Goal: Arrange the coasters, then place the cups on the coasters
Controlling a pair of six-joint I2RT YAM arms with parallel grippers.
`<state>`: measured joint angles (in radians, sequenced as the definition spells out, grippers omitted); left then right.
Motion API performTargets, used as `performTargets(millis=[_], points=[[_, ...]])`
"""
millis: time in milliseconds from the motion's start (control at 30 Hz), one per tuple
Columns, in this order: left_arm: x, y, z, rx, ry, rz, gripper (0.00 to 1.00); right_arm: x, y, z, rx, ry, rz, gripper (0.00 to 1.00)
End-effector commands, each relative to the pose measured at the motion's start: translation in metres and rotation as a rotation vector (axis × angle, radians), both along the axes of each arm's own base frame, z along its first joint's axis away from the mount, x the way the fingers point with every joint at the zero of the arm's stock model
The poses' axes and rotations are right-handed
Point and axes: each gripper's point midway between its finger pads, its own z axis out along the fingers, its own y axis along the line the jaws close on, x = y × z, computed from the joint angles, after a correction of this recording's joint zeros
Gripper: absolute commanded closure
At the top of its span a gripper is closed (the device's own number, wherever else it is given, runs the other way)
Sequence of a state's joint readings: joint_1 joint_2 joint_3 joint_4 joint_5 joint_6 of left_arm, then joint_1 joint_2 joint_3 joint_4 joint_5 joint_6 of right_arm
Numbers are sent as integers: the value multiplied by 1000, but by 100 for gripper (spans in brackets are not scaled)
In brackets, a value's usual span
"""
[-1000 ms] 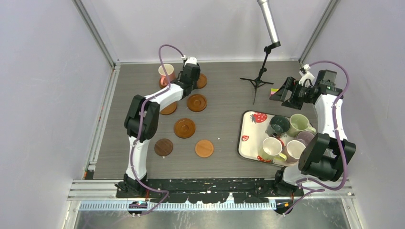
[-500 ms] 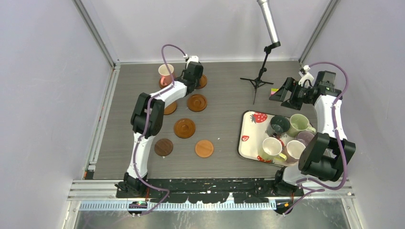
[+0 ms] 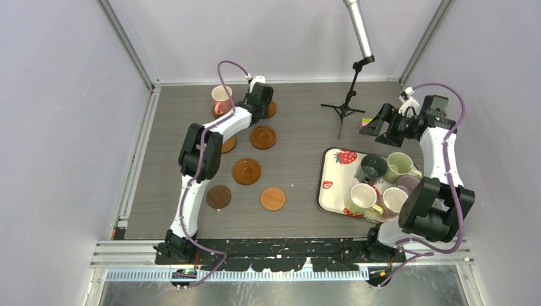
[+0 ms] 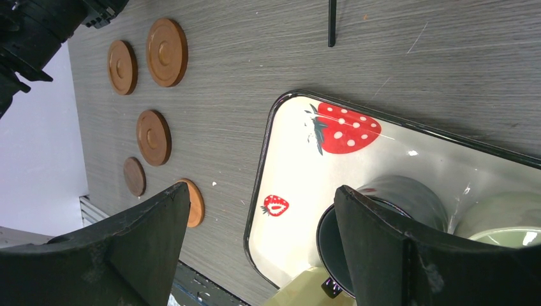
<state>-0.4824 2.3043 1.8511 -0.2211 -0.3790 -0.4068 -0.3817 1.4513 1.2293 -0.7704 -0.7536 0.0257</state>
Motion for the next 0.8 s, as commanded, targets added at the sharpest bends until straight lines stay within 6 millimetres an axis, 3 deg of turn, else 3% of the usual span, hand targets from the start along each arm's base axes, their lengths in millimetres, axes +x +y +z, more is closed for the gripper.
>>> performTargets(millis=[0, 767], points=[[24, -6, 45, -86, -121, 51, 100, 6, -1, 5, 1, -37, 4, 12], [19, -21, 38, -80, -95, 57, 100, 6, -1, 3, 2, -34, 6, 12]])
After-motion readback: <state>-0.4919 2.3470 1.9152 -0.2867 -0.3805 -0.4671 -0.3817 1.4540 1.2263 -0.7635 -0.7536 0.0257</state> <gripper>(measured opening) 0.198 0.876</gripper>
